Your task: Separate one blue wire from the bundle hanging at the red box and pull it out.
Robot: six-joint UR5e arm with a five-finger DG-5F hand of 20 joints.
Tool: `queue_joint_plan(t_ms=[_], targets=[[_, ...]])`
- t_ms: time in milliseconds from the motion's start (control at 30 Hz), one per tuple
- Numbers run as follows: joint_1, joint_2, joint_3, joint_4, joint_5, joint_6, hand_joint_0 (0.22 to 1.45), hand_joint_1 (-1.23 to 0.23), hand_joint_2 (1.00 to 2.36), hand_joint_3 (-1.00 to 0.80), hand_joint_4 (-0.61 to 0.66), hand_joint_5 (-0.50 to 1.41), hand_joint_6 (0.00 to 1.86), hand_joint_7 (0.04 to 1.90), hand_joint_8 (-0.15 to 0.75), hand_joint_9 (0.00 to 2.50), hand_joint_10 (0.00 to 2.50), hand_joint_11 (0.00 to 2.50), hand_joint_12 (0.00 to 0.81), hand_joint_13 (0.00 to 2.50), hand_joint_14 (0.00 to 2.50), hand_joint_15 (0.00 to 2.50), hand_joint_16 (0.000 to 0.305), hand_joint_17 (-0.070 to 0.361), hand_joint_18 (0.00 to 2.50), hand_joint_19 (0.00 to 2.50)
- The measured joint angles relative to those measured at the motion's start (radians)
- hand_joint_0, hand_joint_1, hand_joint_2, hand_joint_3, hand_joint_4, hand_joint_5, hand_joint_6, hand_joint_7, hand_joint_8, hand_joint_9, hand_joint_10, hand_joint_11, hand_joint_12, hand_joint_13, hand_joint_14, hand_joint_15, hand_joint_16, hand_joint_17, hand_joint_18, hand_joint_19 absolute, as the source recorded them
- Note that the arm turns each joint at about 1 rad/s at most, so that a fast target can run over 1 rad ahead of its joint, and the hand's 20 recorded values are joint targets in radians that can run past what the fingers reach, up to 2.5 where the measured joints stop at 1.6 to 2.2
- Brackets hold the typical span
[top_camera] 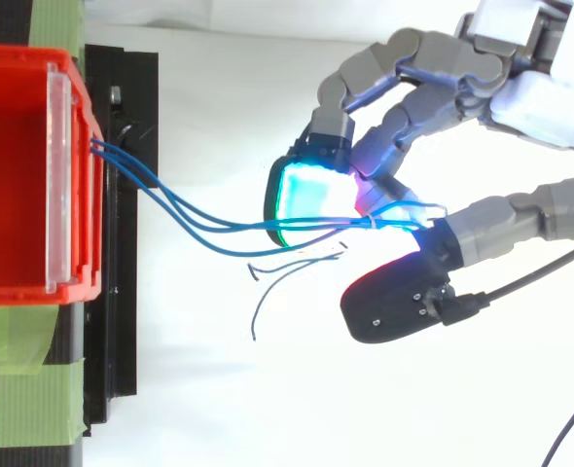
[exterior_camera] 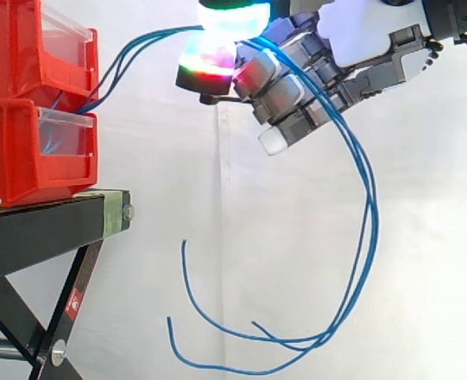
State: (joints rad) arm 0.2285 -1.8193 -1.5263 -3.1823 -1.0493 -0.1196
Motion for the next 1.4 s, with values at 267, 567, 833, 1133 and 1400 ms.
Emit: queue_joint_plan(t_ms=[267,567,833,1133,1400], targets=[[-0.001,0.000,0.000,-0.002,0.000,0.000,0.52,-0.81,1.01,-0.32,0.15,-0.20,0.92,0.88,0.324,0.91,0.43,1.58,0.423,0.72,0.76,1.47,0.055,0.123,0.70,0.77],[0.000,0.000,0.000,-0.002,0.000,0.000,0.50,-0.76,1.01,-0.32,0.14,-0.20,0.90,0.91,0.336,0.92,0.42,1.59,0.441,0.69,0.83,1.43,0.056,0.127,0.69,0.81],[0.000,0.000,0.000,-0.002,0.000,0.000,0.49,-0.74,1.01,-0.33,0.14,-0.20,0.90,0.91,0.338,0.92,0.42,1.59,0.443,0.69,0.85,1.41,0.056,0.125,0.72,0.85],[0.001,0.000,0.000,0.000,-0.001,0.002,0.48,-0.71,1.01,-0.38,0.15,-0.20,0.89,0.88,0.344,0.92,0.45,1.55,0.444,0.68,0.92,1.37,0.057,0.128,0.73,0.83],[0.002,0.000,0.000,-0.002,0.000,0.000,0.55,-0.71,1.01,-0.35,0.14,-0.18,0.89,0.91,0.309,0.95,0.43,1.58,0.402,0.70,0.81,1.43,0.050,0.114,0.72,0.83]])
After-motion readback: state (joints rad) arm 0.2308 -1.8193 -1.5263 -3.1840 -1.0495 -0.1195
